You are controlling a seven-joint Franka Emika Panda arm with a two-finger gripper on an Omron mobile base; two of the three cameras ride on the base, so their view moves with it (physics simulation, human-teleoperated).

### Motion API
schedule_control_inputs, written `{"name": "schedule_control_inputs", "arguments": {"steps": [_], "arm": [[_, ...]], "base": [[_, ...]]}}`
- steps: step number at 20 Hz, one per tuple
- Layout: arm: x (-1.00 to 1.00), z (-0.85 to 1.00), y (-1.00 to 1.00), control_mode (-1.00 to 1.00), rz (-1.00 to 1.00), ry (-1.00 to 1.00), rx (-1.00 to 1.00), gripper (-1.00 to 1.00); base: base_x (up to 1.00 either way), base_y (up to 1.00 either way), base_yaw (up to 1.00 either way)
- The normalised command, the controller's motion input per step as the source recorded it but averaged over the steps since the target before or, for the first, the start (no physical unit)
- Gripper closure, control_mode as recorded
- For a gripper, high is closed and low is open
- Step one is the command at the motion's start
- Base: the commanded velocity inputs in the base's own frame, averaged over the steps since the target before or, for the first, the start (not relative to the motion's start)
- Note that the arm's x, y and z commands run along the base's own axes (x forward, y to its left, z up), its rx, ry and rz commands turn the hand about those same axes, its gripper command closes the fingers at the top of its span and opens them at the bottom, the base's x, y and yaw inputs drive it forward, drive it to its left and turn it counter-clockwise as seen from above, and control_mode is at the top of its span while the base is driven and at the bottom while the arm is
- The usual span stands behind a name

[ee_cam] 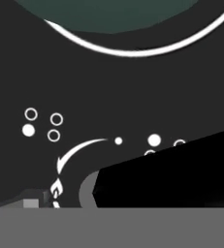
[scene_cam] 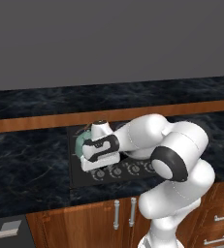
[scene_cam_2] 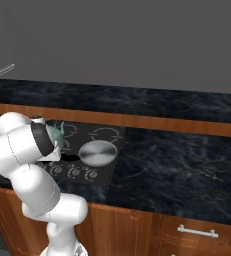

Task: Pick the kettle from the counter and place it on a stove burner. Then turn the burner on.

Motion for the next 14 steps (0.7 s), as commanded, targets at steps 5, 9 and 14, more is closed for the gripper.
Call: {"name": "schedule_control_inputs", "arguments": {"steps": [5, 9, 14], "arm": [[0.0, -0.25, 0.03, -1.0, 0.0, -0.05, 0.0, -1.0], [0.0, -0.13, 0.0, -1.0, 0.0, 0.0, 0.0, -1.0], [0.0, 0.0, 0.0, -1.0, 0.0, 0.0, 0.0, -1.0]], "base": [[0.0, 0.0, 0.0], [0.0, 0.0, 0.0], [0.0, 0.0, 0.0]]}}
